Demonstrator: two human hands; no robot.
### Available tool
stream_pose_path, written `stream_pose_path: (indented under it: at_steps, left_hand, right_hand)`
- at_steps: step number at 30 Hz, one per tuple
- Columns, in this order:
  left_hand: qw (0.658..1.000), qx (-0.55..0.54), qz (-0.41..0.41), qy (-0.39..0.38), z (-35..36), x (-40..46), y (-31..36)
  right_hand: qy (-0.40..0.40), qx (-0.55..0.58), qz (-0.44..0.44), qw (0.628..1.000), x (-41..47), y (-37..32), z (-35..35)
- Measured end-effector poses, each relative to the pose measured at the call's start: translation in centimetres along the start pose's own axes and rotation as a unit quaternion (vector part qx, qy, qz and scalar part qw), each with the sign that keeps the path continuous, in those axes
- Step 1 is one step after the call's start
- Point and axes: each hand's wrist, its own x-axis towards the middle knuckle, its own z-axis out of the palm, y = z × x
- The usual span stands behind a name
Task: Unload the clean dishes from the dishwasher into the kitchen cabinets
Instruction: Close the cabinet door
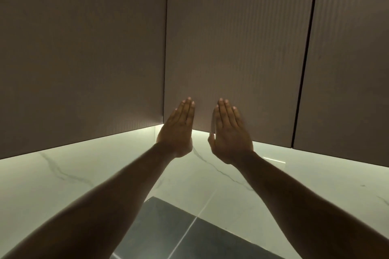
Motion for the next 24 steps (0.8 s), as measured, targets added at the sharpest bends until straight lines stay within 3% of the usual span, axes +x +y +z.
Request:
stream_pose_path:
  at_steps: [5, 10, 14, 24]
  left_hand:
    - [1.0, -0.005, 0.014, -0.022, -2.3, -2.7, 2.6]
    - [0.992, -0.112, -0.021, -0.052, -2.8, -6.4, 5.9]
    - [0.976, -0.196, -0.068, -0.071, -3.0, -12.9, 11.2]
    - [0.933, -0.267, -0.168, -0.172, -2.5, -24.7, 17.1]
  right_hand:
    - [0.001, 0.026, 0.037, 0.999, -4.3, 1.1, -0.6]
    - [0.004, 0.108, 0.076, 0.991, -9.1, 1.5, -1.6]
    - [-0.016, 0.223, 0.111, 0.968, -17.2, 1.4, -2.5]
    - [-0.117, 0.374, 0.208, 0.896, -30.8, -1.7, -3.8]
